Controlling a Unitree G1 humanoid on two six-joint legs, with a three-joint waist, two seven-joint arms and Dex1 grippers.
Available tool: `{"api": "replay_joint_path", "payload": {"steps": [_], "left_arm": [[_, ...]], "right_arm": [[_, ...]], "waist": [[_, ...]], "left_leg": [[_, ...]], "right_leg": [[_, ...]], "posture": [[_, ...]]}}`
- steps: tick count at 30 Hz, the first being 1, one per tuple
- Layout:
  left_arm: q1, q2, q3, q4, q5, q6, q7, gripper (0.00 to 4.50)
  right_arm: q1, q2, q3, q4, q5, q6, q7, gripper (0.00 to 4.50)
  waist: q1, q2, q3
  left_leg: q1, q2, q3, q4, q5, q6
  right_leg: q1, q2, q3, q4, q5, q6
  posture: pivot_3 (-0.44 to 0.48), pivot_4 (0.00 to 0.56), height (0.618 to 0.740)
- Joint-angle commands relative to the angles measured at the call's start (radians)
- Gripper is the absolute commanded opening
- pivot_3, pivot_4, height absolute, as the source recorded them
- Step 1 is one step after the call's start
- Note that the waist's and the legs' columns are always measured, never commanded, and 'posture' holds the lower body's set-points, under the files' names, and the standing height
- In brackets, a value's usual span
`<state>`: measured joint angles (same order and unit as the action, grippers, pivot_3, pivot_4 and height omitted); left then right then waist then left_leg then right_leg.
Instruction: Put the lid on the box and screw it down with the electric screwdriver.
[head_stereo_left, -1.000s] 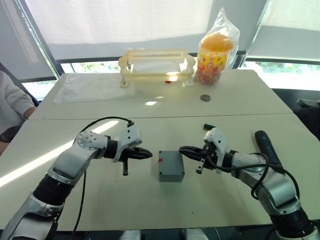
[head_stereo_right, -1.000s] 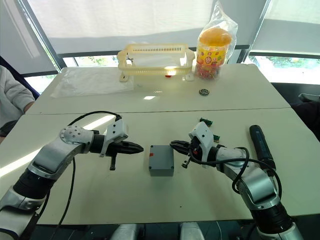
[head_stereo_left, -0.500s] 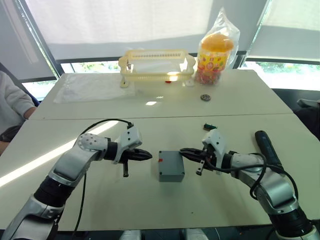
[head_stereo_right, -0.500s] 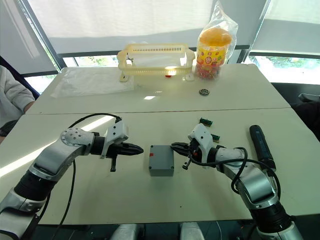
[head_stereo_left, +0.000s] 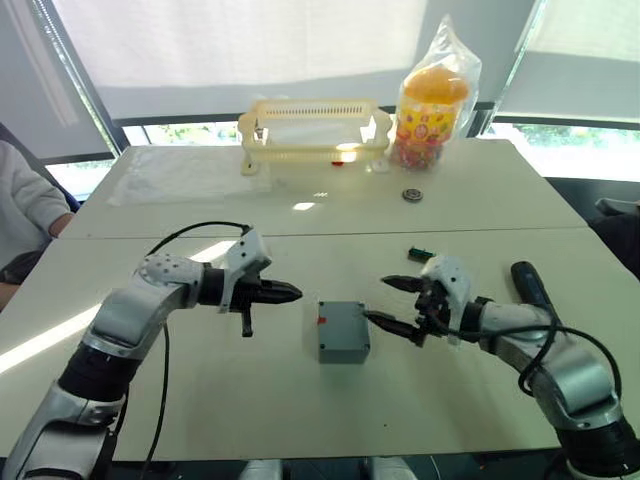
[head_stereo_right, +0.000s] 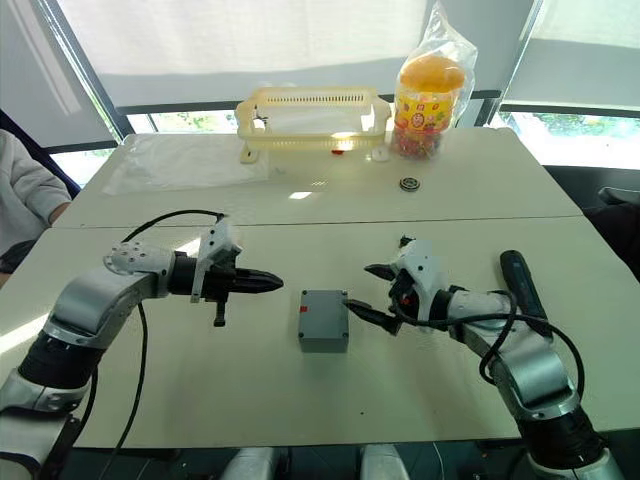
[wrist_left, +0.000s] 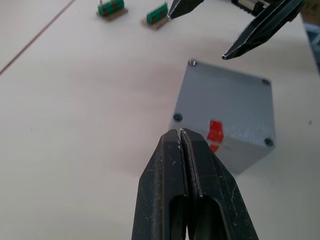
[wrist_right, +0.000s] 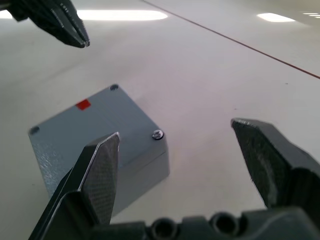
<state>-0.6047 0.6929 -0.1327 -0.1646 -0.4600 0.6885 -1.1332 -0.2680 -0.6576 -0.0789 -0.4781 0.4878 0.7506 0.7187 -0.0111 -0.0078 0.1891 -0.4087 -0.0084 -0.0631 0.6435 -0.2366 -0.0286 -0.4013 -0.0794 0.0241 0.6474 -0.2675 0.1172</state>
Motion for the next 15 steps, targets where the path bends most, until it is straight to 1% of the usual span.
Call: {"api": "replay_joint_path", "payload": {"steps": [1,3,6,7,9,11,12,15], "left_arm": [[-0.058,-0.023,0.052,-0.023,-0.072,0.022,-0.008,0.0],[-0.079,-0.047,0.035,-0.014,-0.073,0.021,-0.003,0.0],[-0.113,-0.091,-0.041,0.045,-0.007,-0.054,-0.023,0.0],[-0.131,-0.104,-0.065,0.066,0.013,-0.087,-0.041,0.0],[-0.168,-0.133,-0.102,0.098,0.044,-0.146,-0.067,0.0],[-0.189,-0.158,-0.127,0.103,0.067,-0.186,-0.073,0.0],[-0.192,-0.168,-0.138,0.095,0.079,-0.2,-0.07,0.0],[-0.183,-0.189,-0.158,0.066,0.092,-0.216,-0.069,0.0]], "right_arm": [[-0.072,-0.057,-0.205,-0.046,0.167,0.158,-0.03,4.03],[-0.107,-0.098,-0.28,-0.009,0.192,0.199,-0.052,4.03],[-0.16,-0.214,-0.369,0.106,0.167,0.23,-0.064,4.03],[-0.161,-0.28,-0.374,0.156,0.136,0.233,-0.049,4.28],[-0.133,-0.429,-0.357,0.256,0.071,0.243,-0.009,4.28],[-0.086,-0.571,-0.332,0.344,0.049,0.295,0.06,4.28],[-0.066,-0.621,-0.324,0.383,0.042,0.303,0.094,4.28],[-0.12,-0.691,-0.262,0.527,0.024,0.39,0.082,4.28]], "waist": [[0.0,0.0,0.0],[0.001,0.0,0.0],[0.002,0.0,0.0],[0.003,0.0,0.0],[0.004,0.0,0.0],[0.005,0.001,0.0],[0.002,0.001,0.0],[-0.011,0.002,0.0]], "left_leg": [[0.0,0.0,0.0,0.0,0.0,0.0],[0.0,0.0,0.0,0.0,0.0,0.0],[0.0,-0.001,0.0,0.0,0.0,0.0],[0.0,-0.001,0.0,0.001,0.0,0.0],[0.0,-0.001,0.001,0.001,0.0,0.0],[-0.001,-0.001,0.001,0.001,0.0,0.0],[-0.001,-0.001,0.002,0.001,0.0,0.001],[0.0,0.0,0.003,0.001,-0.001,0.003]], "right_leg": [[0.0,0.0,0.0,0.0,0.0,0.0],[0.001,0.0,0.0,0.0,0.0,0.0],[0.001,-0.001,0.0,-0.001,0.0,0.0],[0.001,-0.001,0.0,-0.001,0.0,0.0],[0.001,-0.001,0.0,-0.001,0.0,0.0],[0.001,-0.002,0.0,-0.002,0.0,0.0],[0.001,-0.001,0.0,-0.003,0.0,0.0],[0.001,-0.001,0.001,-0.003,0.0,0.0]], "posture": [[0.0,0.15,0.74],[0.0,0.15,0.74],[0.0,0.15,0.74],[0.0,0.15,0.74],[0.0,0.15,0.74],[0.0,0.15,0.74],[0.0,0.15,0.74],[0.0,0.15,0.74]]}}
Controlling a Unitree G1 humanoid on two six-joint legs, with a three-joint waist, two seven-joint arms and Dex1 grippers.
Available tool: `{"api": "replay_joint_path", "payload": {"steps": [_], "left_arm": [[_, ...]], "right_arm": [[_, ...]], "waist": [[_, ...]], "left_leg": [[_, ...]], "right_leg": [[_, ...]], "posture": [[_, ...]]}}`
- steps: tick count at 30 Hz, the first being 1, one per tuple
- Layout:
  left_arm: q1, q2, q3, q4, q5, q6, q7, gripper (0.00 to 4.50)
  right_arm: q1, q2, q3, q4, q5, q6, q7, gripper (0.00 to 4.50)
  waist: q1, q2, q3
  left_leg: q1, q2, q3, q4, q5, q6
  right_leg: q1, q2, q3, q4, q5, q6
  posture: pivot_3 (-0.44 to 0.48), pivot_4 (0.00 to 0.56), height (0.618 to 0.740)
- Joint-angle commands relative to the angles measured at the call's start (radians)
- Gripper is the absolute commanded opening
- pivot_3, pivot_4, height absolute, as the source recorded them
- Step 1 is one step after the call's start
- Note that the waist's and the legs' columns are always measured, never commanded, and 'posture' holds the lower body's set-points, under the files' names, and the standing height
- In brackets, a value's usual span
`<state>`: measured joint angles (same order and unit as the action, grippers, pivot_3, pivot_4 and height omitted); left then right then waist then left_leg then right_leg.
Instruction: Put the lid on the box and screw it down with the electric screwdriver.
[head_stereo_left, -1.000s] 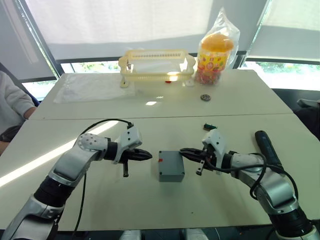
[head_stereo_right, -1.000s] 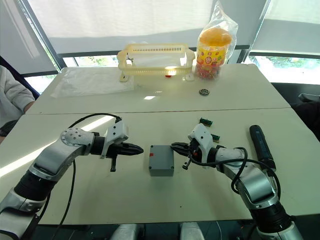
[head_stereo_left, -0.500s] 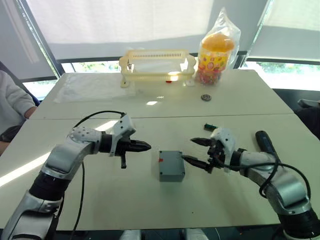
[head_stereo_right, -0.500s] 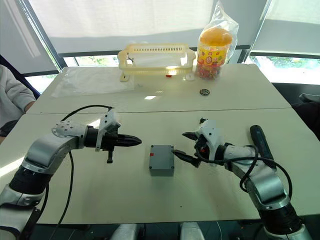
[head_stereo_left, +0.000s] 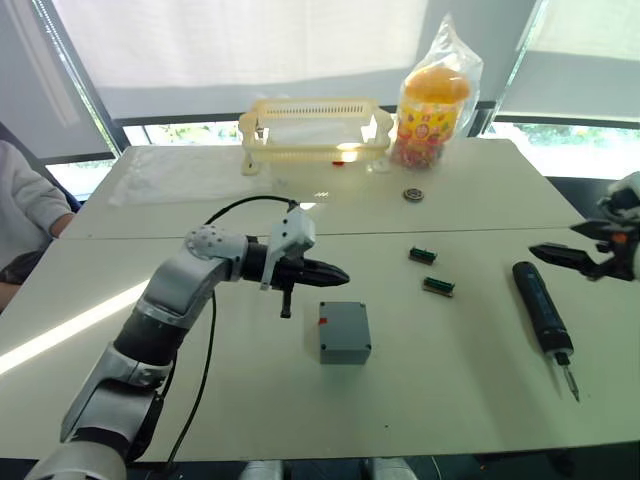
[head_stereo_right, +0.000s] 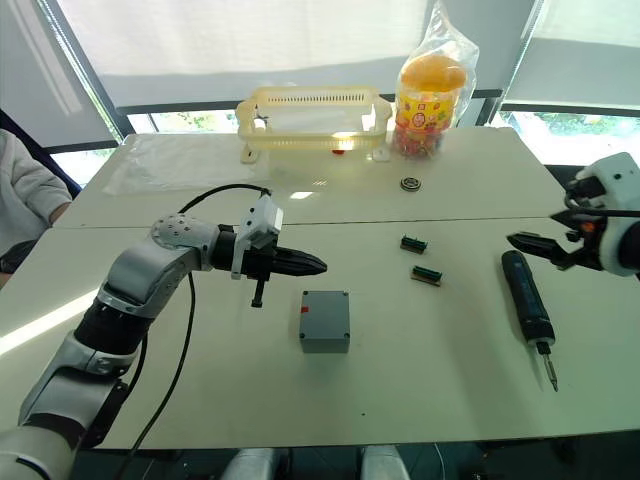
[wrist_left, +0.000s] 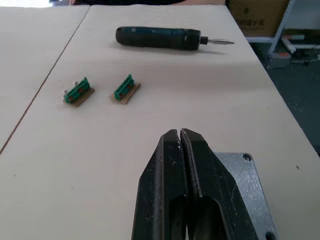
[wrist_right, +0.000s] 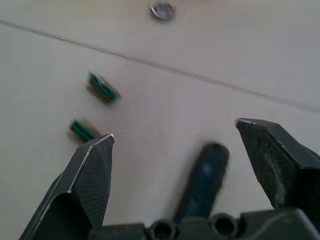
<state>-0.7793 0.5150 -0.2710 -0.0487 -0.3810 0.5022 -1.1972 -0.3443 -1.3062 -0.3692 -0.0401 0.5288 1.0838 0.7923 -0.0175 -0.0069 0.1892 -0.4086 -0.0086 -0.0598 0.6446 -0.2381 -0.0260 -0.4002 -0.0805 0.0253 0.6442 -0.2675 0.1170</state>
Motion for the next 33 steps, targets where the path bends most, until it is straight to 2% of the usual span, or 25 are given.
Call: {"api": "replay_joint_path", "payload": {"steps": [1,5,8,12,17,27,30,33], "left_arm": [[0.0,-0.012,-0.027,-0.066,0.018,-0.038,-0.005,0.0],[0.027,-0.016,-0.048,-0.112,0.031,-0.047,0.002,0.0],[0.042,-0.038,-0.048,-0.123,0.026,-0.046,0.019,0.0],[0.053,-0.066,-0.064,-0.141,0.036,-0.033,0.051,0.0],[0.118,-0.037,-0.044,-0.213,0.016,0.025,0.077,0.0],[0.151,-0.013,-0.032,-0.271,-0.012,0.087,0.115,0.0],[0.146,-0.011,-0.036,-0.264,-0.012,0.086,0.121,0.0],[0.146,-0.005,-0.032,-0.265,-0.017,0.088,0.121,0.0]], "right_arm": [[-0.05,-0.076,0.068,0.123,-0.007,0.106,0.043,4.28],[-0.04,-0.161,0.19,0.171,0.025,0.192,0.185,4.28],[-0.094,-0.164,0.327,0.205,0.015,0.251,0.24,4.28],[-0.179,-0.122,0.443,0.301,-0.037,0.277,0.248,4.28],[-0.279,-0.05,0.559,0.389,-0.088,0.29,0.259,4.28],[-0.366,0.077,0.682,0.546,-0.218,0.192,0.267,4.28],[-0.363,0.099,0.714,0.563,-0.259,0.163,0.277,3.42],[-0.314,0.09,0.728,0.526,-0.271,0.161,0.302,1.9]], "waist": [[-0.006,0.001,0.0],[-0.003,0.004,0.0],[0.0,0.005,0.0],[0.005,0.005,0.0],[0.001,0.005,0.0],[0.004,0.005,0.0],[0.003,0.004,0.0],[0.004,0.002,0.0]], "left_leg": [[0.001,0.0,0.001,0.0,0.0,0.0],[0.0,0.001,0.001,-0.001,0.0,0.0],[0.0,0.001,0.001,0.0,0.0,0.0],[-0.001,0.0,0.002,0.002,0.0,0.0],[-0.001,0.0,0.001,0.001,0.0,0.0],[-0.001,0.0,0.001,0.001,0.0,0.0],[-0.001,0.0,0.001,0.002,0.0,0.0],[-0.001,0.0,0.001,0.002,0.0,0.0]], "right_leg": [[0.0,0.0,0.001,0.0,0.0,0.0],[-0.002,0.001,0.001,0.002,0.0,0.0],[-0.002,0.001,0.001,0.002,0.0,0.0],[-0.002,0.0,0.001,0.001,0.0,0.0],[-0.003,0.0,0.001,0.001,0.0,0.0],[-0.003,0.001,0.001,0.002,0.0,0.0],[-0.002,0.001,0.001,0.002,0.0,0.0],[-0.002,0.001,0.001,0.002,0.0,0.0]], "posture": [[0.0,0.15,0.74],[0.0,0.15,0.74],[0.0,0.15,0.74],[0.0,0.15,0.74],[0.0,0.15,0.74],[0.0,0.15,0.74],[0.0,0.15,0.74],[0.0,0.15,0.74]]}}
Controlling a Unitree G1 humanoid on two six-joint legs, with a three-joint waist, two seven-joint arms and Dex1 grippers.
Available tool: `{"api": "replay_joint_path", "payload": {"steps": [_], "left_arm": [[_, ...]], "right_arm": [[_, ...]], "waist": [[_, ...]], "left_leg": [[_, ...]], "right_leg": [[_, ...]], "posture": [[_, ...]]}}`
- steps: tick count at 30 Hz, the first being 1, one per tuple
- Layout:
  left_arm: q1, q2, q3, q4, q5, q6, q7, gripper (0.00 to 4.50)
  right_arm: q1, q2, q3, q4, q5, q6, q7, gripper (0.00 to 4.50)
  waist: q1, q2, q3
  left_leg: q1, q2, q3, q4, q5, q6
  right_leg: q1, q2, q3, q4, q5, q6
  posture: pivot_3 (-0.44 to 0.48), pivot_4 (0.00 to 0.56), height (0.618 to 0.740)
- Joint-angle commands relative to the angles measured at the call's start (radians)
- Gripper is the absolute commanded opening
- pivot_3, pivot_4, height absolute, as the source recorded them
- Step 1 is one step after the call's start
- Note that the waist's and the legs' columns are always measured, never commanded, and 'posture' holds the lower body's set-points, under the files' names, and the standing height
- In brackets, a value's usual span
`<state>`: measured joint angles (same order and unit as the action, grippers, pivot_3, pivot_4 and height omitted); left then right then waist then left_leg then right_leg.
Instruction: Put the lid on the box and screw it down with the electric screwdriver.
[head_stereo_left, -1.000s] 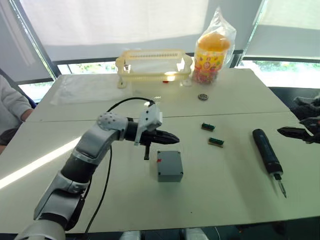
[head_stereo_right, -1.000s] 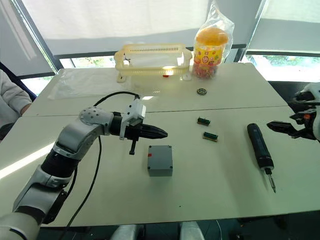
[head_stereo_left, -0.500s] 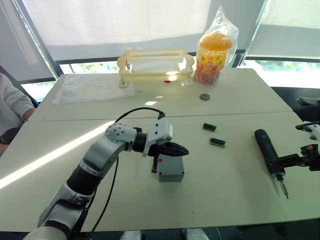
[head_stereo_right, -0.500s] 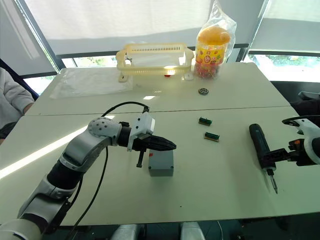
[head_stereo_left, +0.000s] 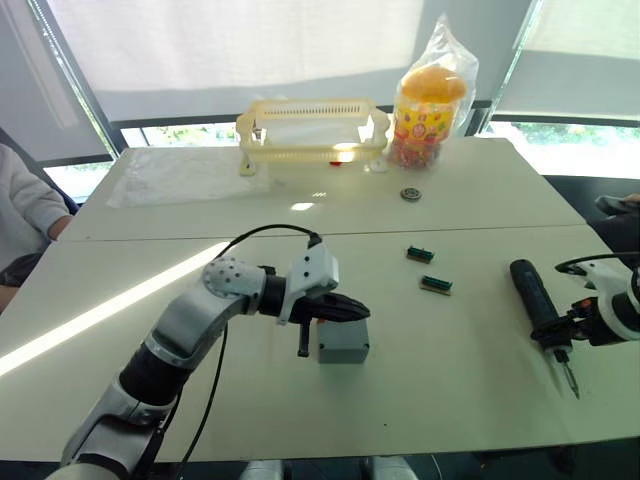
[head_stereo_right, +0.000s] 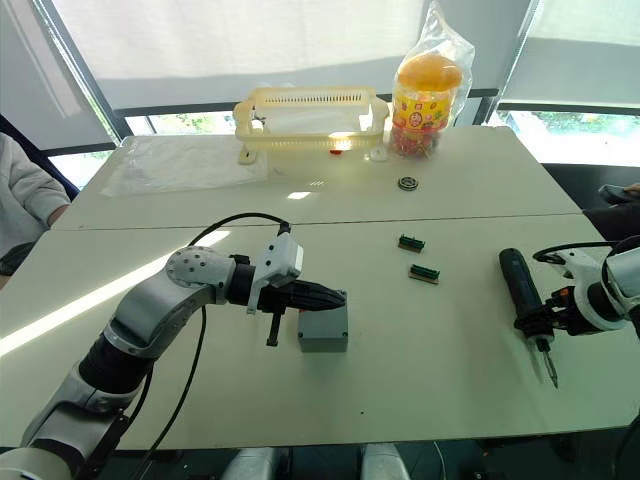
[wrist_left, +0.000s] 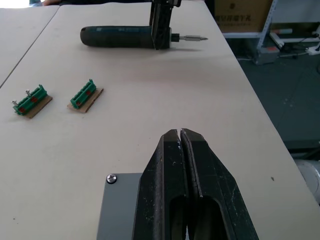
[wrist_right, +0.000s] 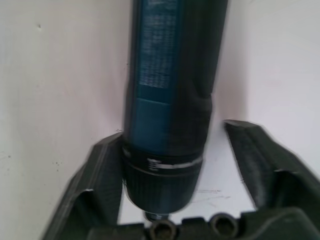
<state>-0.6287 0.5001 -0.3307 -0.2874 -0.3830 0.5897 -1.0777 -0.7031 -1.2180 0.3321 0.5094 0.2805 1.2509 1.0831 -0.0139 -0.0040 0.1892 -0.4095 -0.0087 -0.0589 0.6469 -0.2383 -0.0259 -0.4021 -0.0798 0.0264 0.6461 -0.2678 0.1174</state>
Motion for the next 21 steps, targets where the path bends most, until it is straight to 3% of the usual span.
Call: {"api": "replay_joint_path", "payload": {"steps": [1,6,9,11,15,16,21], "left_arm": [[-0.004,0.014,0.027,-0.024,-0.013,-0.001,-0.001,0.0],[-0.02,0.039,0.029,0.004,-0.008,-0.018,-0.032,0.0],[-0.053,0.057,0.037,0.041,-0.01,-0.027,-0.064,0.0],[-0.082,0.066,0.039,0.077,-0.016,-0.03,-0.097,0.0],[-0.132,0.079,0.038,0.164,-0.014,-0.053,-0.166,0.0],[-0.147,0.077,0.038,0.189,-0.017,-0.055,-0.183,0.0],[-0.223,0.021,0.088,0.354,-0.065,-0.046,-0.231,0.0]], "right_arm": [[0.061,0.001,0.021,-0.034,-0.024,-0.006,0.012,1.77],[0.117,0.041,-0.085,-0.06,-0.01,0.038,-0.044,1.77],[0.131,0.113,-0.284,-0.072,0.006,0.109,-0.167,1.77],[0.139,0.184,-0.485,-0.109,-0.004,0.188,-0.282,1.77],[0.309,0.338,-0.798,-0.419,-0.038,0.301,-0.431,1.77],[0.321,0.421,-0.904,-0.523,-0.054,0.33,-0.475,1.77],[0.237,0.724,-1.181,-0.876,-0.055,0.321,-0.607,1.77]], "waist": [[0.001,-0.002,-0.001],[0.003,-0.006,-0.002],[0.002,-0.012,-0.004],[-0.001,-0.016,-0.004],[-0.004,-0.016,-0.005],[-0.004,-0.016,-0.005],[-0.007,-0.006,-0.002]], "left_leg": [[0.0,0.0,-0.001,0.0,0.0,0.0],[0.002,0.0,-0.003,0.0,0.0,0.0],[0.002,0.0,-0.004,0.0,0.0,0.0],[0.002,0.0,-0.004,0.001,0.0,0.0],[0.003,0.0,-0.002,0.001,0.0,0.0],[0.003,0.0,-0.002,0.0,0.0,0.0],[0.002,0.001,-0.003,-0.001,0.0,0.0]], "right_leg": [[0.001,0.0,0.0,0.0,0.0,0.0],[0.004,0.0,-0.002,-0.001,0.0,0.0],[0.005,0.0,-0.003,-0.001,0.0,0.0],[0.005,0.001,-0.003,-0.001,0.0,0.0],[0.006,0.0,-0.001,-0.001,0.0,0.0],[0.005,0.0,-0.001,-0.001,0.0,0.0],[0.002,0.002,-0.001,0.003,0.0,0.0]], "posture": [[0.0,0.15,0.74],[0.0,0.15,0.74],[0.0,0.15,0.74],[0.0,0.15,0.74],[0.0,0.15,0.74],[0.0,0.15,0.74],[0.0,0.15,0.74]]}}
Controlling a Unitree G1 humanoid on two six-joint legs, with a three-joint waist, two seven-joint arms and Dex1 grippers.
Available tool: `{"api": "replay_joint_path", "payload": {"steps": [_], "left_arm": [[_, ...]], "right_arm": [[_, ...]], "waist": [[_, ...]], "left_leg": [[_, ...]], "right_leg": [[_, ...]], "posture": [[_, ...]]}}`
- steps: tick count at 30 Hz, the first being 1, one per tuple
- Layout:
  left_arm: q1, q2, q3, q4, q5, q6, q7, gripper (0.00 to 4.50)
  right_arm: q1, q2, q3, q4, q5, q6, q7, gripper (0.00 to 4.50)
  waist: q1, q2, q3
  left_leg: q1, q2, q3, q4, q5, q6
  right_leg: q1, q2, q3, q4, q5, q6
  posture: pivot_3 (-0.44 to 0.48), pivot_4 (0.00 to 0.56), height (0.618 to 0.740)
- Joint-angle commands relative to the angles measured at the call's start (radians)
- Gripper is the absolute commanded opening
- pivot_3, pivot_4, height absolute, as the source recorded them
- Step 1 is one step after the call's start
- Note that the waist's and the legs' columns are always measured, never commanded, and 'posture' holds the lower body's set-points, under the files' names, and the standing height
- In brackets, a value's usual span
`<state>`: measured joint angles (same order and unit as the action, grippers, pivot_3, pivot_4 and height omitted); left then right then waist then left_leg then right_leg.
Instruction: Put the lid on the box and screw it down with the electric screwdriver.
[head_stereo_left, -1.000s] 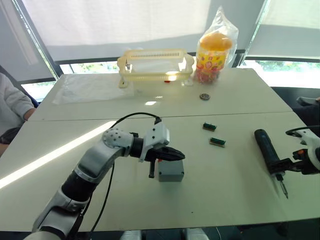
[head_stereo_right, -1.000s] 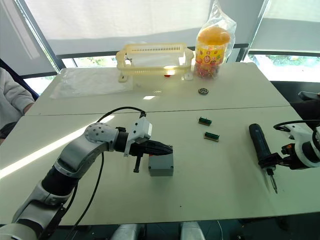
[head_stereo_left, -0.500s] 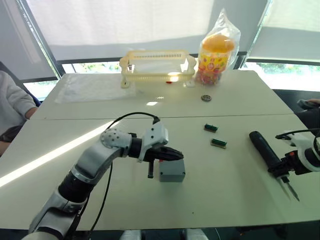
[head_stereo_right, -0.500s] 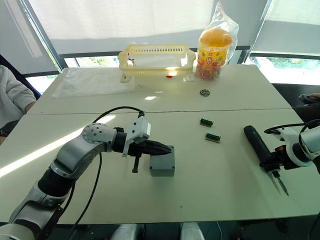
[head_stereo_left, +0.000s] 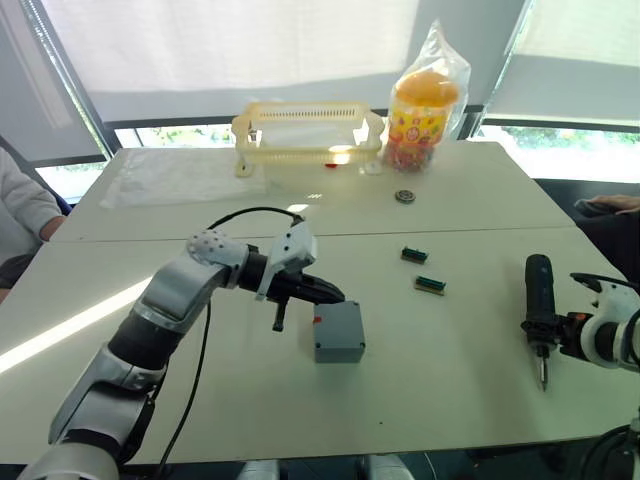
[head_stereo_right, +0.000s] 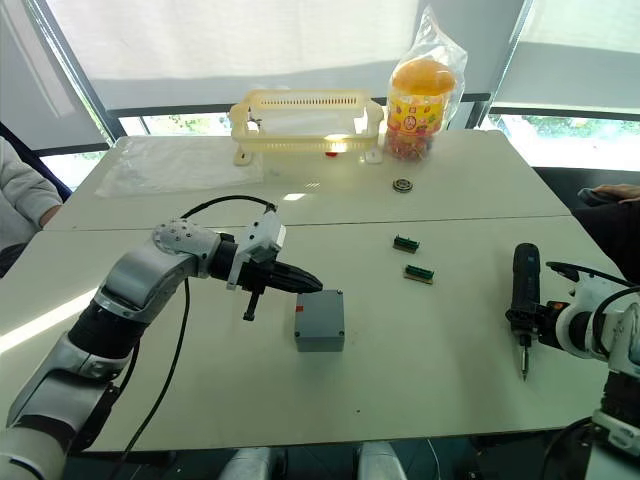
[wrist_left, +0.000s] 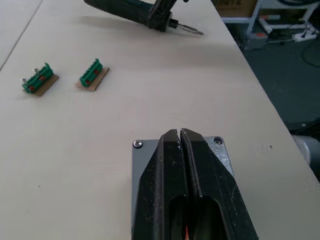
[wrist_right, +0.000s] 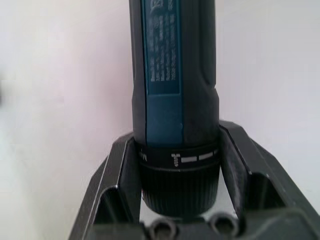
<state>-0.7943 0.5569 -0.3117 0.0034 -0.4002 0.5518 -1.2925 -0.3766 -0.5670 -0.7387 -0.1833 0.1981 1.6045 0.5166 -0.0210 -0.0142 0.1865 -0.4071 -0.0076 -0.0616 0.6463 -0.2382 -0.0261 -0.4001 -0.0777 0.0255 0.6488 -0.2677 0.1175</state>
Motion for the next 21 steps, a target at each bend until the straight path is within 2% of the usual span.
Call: {"api": "replay_joint_path", "payload": {"steps": [1,4,7,12,15,19,21], "left_arm": [[-0.082,-0.059,0.098,0.13,-0.063,-0.006,-0.011,0.0],[-0.193,-0.095,0.148,0.314,-0.052,0.03,0.032,0.0],[-0.231,-0.087,0.138,0.359,-0.036,0.029,-0.003,0.0],[-0.201,-0.059,0.077,0.332,0.026,-0.026,-0.076,0.0],[-0.165,-0.045,0.034,0.271,0.073,-0.077,-0.095,0.0],[-0.118,-0.063,-0.008,0.219,0.14,-0.146,-0.058,0.0],[-0.098,-0.07,-0.021,0.22,0.172,-0.169,-0.037,0.0]], "right_arm": [[-0.123,0.137,-0.142,-0.241,0.049,-0.074,-0.056,1.77],[-0.226,0.322,-0.279,-0.43,0.154,-0.315,-0.103,1.77],[-0.236,0.418,-0.258,-0.521,0.212,-0.499,-0.153,1.77],[-0.159,0.498,-0.09,-0.609,0.367,-0.548,-0.154,1.77],[-0.065,0.555,0.088,-0.658,0.448,-0.582,-0.129,1.77],[0.058,0.566,0.289,-0.626,0.434,-0.721,-0.07,1.77],[0.102,0.592,0.341,-0.598,0.453,-0.792,-0.058,1.77]], "waist": [[0.001,0.009,0.002],[0.006,0.017,0.003],[0.009,0.019,0.002],[-0.002,0.017,0.002],[-0.006,0.018,0.002],[-0.01,0.018,0.002],[-0.007,0.018,0.002]], "left_leg": [[-0.001,0.0,0.001,0.0,0.0,0.0],[-0.003,-0.001,0.001,0.0,0.0,0.0],[-0.004,-0.002,-0.001,-0.003,0.0,0.0],[-0.003,-0.002,0.001,-0.008,0.001,-0.001],[-0.003,-0.002,0.002,-0.009,0.002,-0.004],[-0.001,-0.002,0.001,-0.01,0.003,-0.004],[-0.002,-0.002,0.001,-0.01,0.003,-0.004]], "right_leg": [[-0.001,0.0,0.0,0.0,0.0,0.0],[-0.005,-0.001,0.001,0.003,0.0,0.0],[-0.007,-0.001,0.0,0.005,-0.001,0.002],[-0.007,-0.003,0.001,0.001,-0.002,0.003],[-0.009,-0.002,0.003,0.003,-0.001,0.002],[-0.009,-0.001,0.002,0.005,-0.001,0.001],[-0.009,-0.002,0.002,0.004,-0.001,0.001]], "posture": [[0.0,0.15,0.74],[0.0,0.15,0.74],[0.0,0.15,0.74],[0.0,0.15,0.74],[0.0,0.15,0.74],[0.0,0.15,0.74],[0.0,0.15,0.74]]}}
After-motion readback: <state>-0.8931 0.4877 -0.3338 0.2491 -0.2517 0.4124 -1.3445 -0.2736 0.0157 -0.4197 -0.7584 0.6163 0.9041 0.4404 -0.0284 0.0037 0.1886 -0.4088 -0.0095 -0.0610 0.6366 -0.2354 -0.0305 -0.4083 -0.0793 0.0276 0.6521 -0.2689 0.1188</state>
